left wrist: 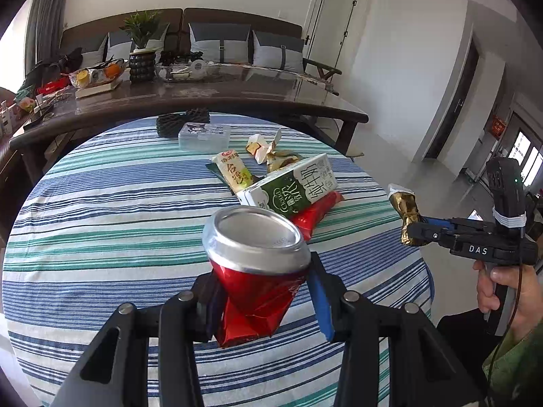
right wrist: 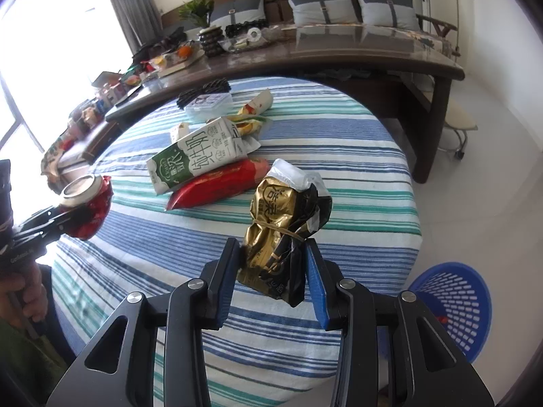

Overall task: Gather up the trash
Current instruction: 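Carry the can and gold wrapper over the wastebasket and open both grippers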

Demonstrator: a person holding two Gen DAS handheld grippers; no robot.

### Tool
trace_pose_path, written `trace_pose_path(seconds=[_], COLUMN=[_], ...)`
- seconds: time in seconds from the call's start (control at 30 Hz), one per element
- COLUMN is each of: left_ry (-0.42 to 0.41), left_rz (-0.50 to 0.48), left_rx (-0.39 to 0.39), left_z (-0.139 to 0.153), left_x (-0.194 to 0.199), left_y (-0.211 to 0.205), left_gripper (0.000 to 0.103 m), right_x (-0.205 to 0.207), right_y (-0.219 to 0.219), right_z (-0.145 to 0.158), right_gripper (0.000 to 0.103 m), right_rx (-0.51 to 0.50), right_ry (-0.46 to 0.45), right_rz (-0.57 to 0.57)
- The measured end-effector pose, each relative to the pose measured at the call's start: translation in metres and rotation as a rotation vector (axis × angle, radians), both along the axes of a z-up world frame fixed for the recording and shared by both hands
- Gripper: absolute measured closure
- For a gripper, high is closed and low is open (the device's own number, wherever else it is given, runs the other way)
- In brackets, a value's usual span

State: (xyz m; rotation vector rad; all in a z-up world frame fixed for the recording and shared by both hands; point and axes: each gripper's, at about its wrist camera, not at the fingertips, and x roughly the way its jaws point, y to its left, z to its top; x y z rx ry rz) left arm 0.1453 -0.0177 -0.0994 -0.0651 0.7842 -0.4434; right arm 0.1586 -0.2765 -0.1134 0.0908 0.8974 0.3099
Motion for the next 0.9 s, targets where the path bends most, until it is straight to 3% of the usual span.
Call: trace_pose_path(seconds=[0.23,0.47,0.7,0.9], left_ry=[0.007,0.04,0.095,0.141], left_rz=[-0.14,-0.298,-0.421,-0.47], left_rx=[-0.032,-0.059,-0.03,0.008], left_z=[0.013,0.011,-0.017,-0.059], left_x=[0.003,0.005,0.01,0.014], left_y=[-0.09,-0.199,-0.306,-0.366], left_gripper=[0.058,0.058,0.058,0.058], right_x=[-0.011,-0.017,-0.019,-0.028], right_y=[-0.054,-0.152,-0.233,-0.276], right_z=[0.013,0.007,-0.031,-0.06], right_gripper=[0.064,0.064,0.064,0.064], right_rx=[-0.024,-0.12,-0.185,-0.149], right_ry=[-0.004,0.07,0.164,0.233], right_rz=[-0.052,-0.205,-0.317,-0.362])
